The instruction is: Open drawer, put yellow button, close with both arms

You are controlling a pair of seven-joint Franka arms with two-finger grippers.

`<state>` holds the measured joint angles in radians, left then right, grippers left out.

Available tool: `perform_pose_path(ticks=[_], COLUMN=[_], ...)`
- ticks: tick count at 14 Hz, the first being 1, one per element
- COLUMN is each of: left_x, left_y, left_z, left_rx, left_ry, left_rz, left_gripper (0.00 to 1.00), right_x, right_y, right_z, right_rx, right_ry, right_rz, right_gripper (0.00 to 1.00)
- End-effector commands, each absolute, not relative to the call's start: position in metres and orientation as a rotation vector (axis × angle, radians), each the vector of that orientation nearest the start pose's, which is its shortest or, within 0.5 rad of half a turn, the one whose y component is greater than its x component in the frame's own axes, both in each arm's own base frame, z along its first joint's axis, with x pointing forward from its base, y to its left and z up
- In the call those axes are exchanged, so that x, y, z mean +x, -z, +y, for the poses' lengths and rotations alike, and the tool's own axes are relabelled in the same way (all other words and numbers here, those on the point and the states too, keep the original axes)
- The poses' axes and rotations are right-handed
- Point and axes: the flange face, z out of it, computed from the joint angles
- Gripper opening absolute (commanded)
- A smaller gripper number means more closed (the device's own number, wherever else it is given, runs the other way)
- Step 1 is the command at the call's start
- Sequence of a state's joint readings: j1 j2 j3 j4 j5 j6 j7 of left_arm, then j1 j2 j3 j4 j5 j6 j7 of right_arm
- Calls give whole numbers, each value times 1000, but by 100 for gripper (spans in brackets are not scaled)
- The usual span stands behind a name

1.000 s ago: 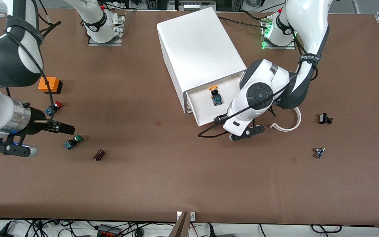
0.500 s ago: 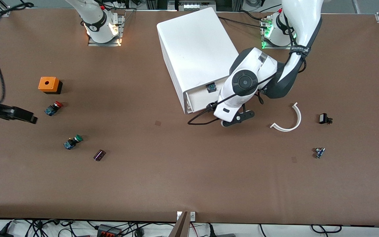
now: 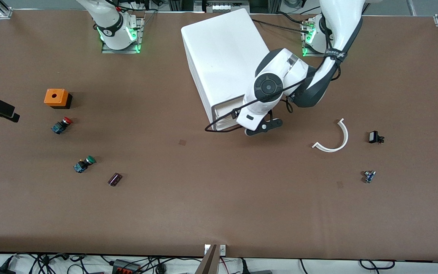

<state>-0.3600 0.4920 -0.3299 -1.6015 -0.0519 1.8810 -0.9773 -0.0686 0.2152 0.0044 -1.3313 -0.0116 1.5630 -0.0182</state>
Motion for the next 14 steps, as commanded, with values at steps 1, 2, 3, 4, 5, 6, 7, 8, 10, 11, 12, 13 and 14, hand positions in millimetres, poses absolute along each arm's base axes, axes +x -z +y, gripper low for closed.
perform_pose_path(ticks=[1,2,3,4,5,6,7,8,10,11,12,13,14], left_x=[505,505,505,506,506,507,509,513,536,551,561,572,583], left_y=[-352,-351,-351,-353,-353,-355,-358,-362,-379,-386,-396,-410,-427], left_z=[-406,-407,-407,-406,-406,-407,-404,-401,-386,-369,-356,-346,-333], left_rx=[-3066,-3065,-3065,-3068,-3068,-3070,-3067,-3066,-3092,-3086,-3065,-3050,-3033], left_ry=[-449,-451,-451,-448,-448,-445,-447,-427,-375,-322,-269,-203,-154], left_rz=[-502,-500,-500,-503,-503,-503,-500,-500,-545,-557,-547,-499,-431], left_gripper=[100,100,100,100,100,100,100,100,100,100,100,100,100], right_x=[602,598,592,588,585,581,577,570,564,564,562,560,560], right_y=[-610,-605,-604,-602,-597,-592,-588,-584,-582,-581,-581,-580,-582], right_z=[-36,-38,-37,-38,-38,-38,-38,-38,-34,-35,-36,-38,-38], right_rx=[-3177,-3176,-3175,-3175,-3174,-3175,-3175,-3176,-3178,-3176,-3176,-3175,-3172], right_ry=[19,5,2,7,7,22,43,53,73,63,41,7,12], right_rz=[10,19,21,25,26,25,26,27,16,17,15,20,26], right_gripper=[100,100,100,100,100,100,100,100,100,100,100,100,100])
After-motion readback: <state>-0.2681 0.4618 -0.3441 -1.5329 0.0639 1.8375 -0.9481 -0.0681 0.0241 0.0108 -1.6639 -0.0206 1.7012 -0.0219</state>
